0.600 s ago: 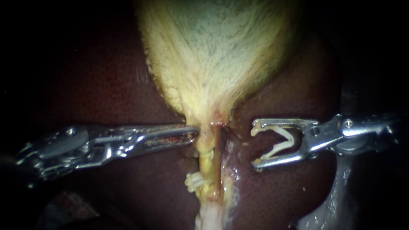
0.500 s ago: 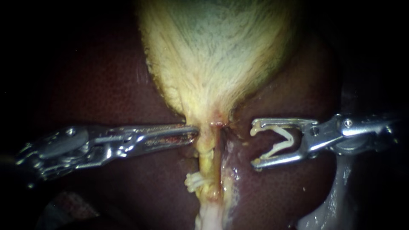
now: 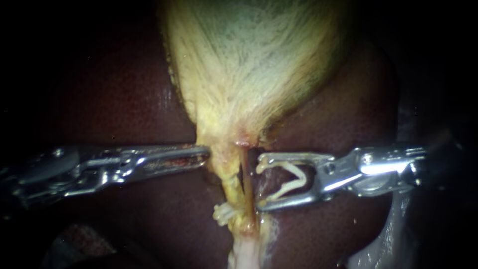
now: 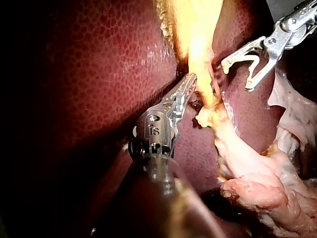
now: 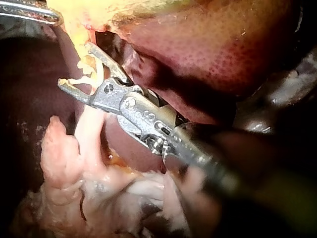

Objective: Clipping third clip left tube

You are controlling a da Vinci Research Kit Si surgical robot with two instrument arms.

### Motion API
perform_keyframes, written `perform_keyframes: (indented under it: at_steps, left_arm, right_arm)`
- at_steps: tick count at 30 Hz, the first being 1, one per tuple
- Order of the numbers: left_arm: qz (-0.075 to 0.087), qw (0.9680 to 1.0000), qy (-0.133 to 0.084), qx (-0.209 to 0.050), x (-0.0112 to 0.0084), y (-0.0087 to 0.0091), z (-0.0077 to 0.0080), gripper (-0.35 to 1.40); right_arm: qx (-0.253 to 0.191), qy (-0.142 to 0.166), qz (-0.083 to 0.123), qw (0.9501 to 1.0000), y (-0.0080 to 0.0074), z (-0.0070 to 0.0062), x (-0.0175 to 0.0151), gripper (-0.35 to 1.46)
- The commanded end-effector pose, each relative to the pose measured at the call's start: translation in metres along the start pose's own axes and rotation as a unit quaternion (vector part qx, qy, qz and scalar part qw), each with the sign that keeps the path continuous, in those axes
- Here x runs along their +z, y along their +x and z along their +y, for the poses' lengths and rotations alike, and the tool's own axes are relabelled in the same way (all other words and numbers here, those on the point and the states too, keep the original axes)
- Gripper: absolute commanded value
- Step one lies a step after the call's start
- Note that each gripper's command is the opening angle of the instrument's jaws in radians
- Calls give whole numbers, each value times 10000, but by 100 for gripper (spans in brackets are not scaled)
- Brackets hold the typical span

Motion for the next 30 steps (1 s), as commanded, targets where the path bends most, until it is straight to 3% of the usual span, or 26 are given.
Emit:
perform_keyframes:
  at_steps: [1, 13, 30]
  left_arm:
    - [-4, 10000, 3, -2, -1, -1, 0, -35]
    - [-13, 10000, -35, -24, -7, -7, -18, -35]
    - [-5, 10000, -60, -39, 0, -11, -28, -35]
  right_arm:
    - [38, 0, -4, 10000, -2, 1, 4, 60]
    - [203, -126, -5, 9997, -40, 37, 35, 60]
    - [374, 1, -47, 9993, -54, 32, 88, 59]
